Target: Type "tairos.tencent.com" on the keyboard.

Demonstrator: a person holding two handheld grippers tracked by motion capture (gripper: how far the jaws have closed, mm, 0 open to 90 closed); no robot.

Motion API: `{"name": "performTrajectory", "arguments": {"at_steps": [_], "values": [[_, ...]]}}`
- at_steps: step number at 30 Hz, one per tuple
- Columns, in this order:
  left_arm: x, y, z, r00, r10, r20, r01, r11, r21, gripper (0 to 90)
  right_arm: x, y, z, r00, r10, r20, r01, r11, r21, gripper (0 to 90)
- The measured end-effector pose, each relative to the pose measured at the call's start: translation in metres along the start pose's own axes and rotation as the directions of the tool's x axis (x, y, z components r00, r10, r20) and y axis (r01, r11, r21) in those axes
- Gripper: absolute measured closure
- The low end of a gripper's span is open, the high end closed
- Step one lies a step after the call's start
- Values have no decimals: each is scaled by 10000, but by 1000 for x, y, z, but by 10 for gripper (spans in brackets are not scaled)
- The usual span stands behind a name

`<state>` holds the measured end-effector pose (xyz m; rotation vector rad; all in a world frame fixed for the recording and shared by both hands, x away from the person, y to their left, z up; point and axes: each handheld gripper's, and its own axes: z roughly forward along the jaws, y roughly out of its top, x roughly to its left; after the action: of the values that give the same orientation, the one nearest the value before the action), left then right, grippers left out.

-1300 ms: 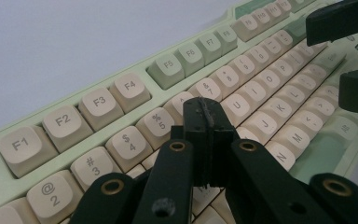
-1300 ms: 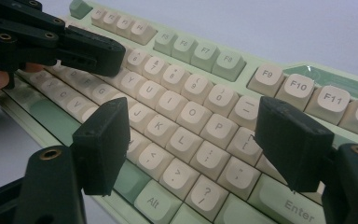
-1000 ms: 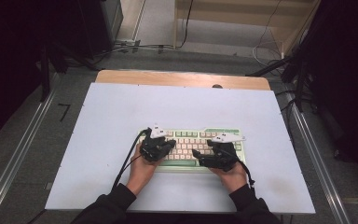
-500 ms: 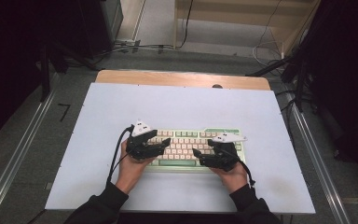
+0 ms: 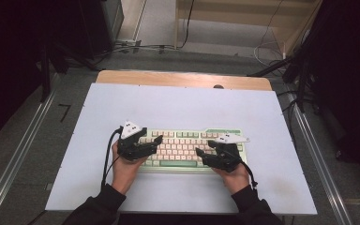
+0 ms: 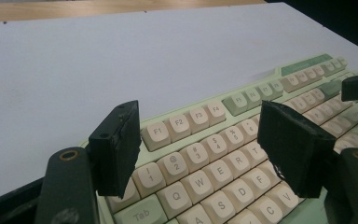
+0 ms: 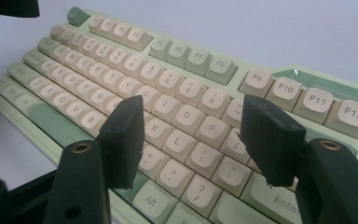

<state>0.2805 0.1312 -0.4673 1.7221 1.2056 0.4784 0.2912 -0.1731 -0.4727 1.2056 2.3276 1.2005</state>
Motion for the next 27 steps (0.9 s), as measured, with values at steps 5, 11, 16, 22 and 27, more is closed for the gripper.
{"name": "performTrajectory", "arguments": {"at_steps": [5,11,16,22,27], "values": [[2,-1,-2,10000,-60,18,60,10000,-8,304,1,0,-1,10000,-47,33,47,10000,-43,461],[4,-3,-5,9999,-115,-40,115,9999,8,304,1,-1,-1,9999,-102,88,102,9999,-70,544],[5,-4,-7,9999,-136,-41,136,9999,58,302,1,-1,-2,9999,-94,60,95,9999,-125,616],[6,-5,-8,9999,-159,-57,160,9999,58,302,1,-2,-2,9999,-144,-18,144,9997,-176,691],[6,-6,-10,9998,-177,-59,177,9998,37,302,2,-2,-3,9998,-169,-71,168,9996,-213,777]]}}
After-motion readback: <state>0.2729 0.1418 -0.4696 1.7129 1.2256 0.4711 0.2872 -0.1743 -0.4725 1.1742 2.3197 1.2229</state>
